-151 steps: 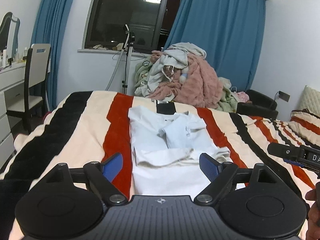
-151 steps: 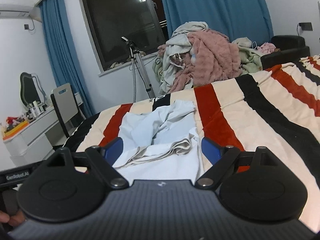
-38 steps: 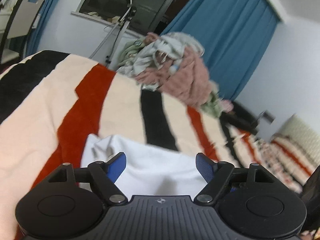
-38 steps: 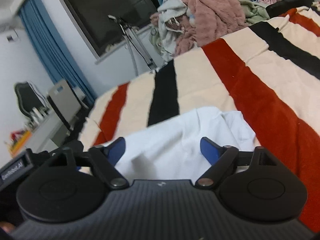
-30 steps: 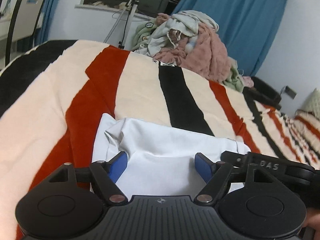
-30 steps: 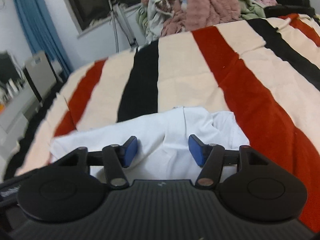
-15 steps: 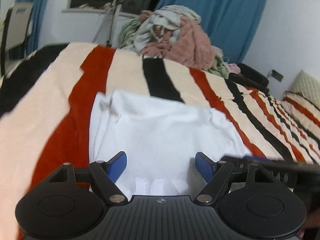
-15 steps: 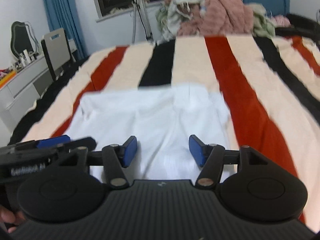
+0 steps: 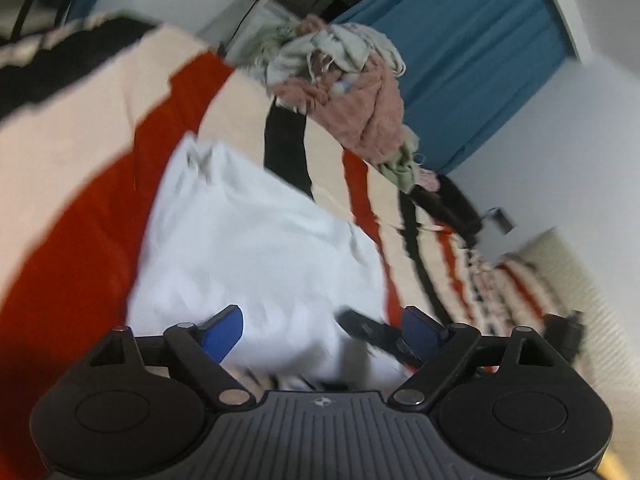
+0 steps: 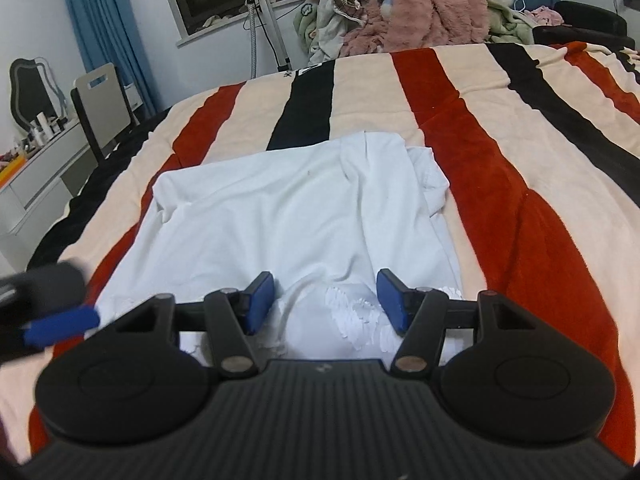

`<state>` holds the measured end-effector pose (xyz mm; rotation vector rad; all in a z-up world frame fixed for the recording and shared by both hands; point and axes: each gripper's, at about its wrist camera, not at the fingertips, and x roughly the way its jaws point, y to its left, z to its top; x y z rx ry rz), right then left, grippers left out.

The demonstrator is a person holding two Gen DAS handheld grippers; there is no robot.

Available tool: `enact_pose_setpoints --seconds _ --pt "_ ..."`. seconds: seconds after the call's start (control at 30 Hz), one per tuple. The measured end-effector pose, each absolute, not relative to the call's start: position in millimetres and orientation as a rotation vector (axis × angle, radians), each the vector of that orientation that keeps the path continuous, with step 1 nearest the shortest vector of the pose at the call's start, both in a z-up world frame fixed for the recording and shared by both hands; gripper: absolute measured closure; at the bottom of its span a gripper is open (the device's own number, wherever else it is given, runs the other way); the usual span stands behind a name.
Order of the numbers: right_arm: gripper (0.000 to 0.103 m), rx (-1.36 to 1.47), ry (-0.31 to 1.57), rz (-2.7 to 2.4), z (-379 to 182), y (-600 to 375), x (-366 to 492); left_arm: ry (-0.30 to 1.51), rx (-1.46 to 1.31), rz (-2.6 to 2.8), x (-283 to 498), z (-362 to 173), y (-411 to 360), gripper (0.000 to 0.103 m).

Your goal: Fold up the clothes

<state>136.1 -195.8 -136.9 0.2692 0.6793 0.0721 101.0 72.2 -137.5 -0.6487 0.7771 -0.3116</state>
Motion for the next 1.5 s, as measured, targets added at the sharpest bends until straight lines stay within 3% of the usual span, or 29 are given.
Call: enact_pose_setpoints --seconds 0.17,0.27,0.33,0.5,0.63,0.77,0.97,1.03,1.07,1.17,1.5 --pt "0.044 0.362 0.692 0.062 -137.9 -205.0 137.7 0.853 -0.872 -0.270 104.2 -159.0 85.6 0.019" --pt "0.044 0.450 0.676 0.050 -134.1 -215.0 133.0 0.873 -1.019 -0.232 108.3 -171.5 95.9 0.031" --pt "0.042 0.614 0.632 0.036 -128.3 -230.8 123.4 0.855 -1.085 -0.209 111.5 -175.7 102.8 0.051" --pt "0.042 1.099 0.667 0.172 -139.8 -255.5 105.1 0.803 -1.125 -0.196 108.0 -177.7 107.2 0.082" --pt "0.042 1.366 0.761 0.283 -169.5 -240.5 99.4 0.762 -1.140 -0.207 109.9 -176.1 107.5 0.084" --pt "0.042 1.420 0.863 0.319 -193.9 -225.8 117.1 0.715 -1.167 -0.227 105.9 -176.3 108.6 0.085" --pt "0.045 1.531 0.756 0.164 -213.9 -251.6 130.2 0.686 -1.191 -0.236 104.6 -176.1 109.9 0.085" --pt "0.058 1.509 0.722 0.152 -209.5 -255.4 133.4 0.681 -1.176 -0.243 103.1 -174.2 109.6 0.085" --pt "0.072 1.479 0.717 0.148 -206.9 -253.8 134.5 0.680 -1.163 -0.245 103.4 -172.0 109.5 0.085" --pt "0.082 1.377 0.704 0.141 -196.8 -245.6 134.9 0.678 -1.122 -0.250 104.4 -164.7 109.2 0.085" --pt "0.087 1.257 0.524 0.112 -128.9 -261.3 84.7 0.785 -1.155 -0.359 92.6 -95.8 83.8 0.085"
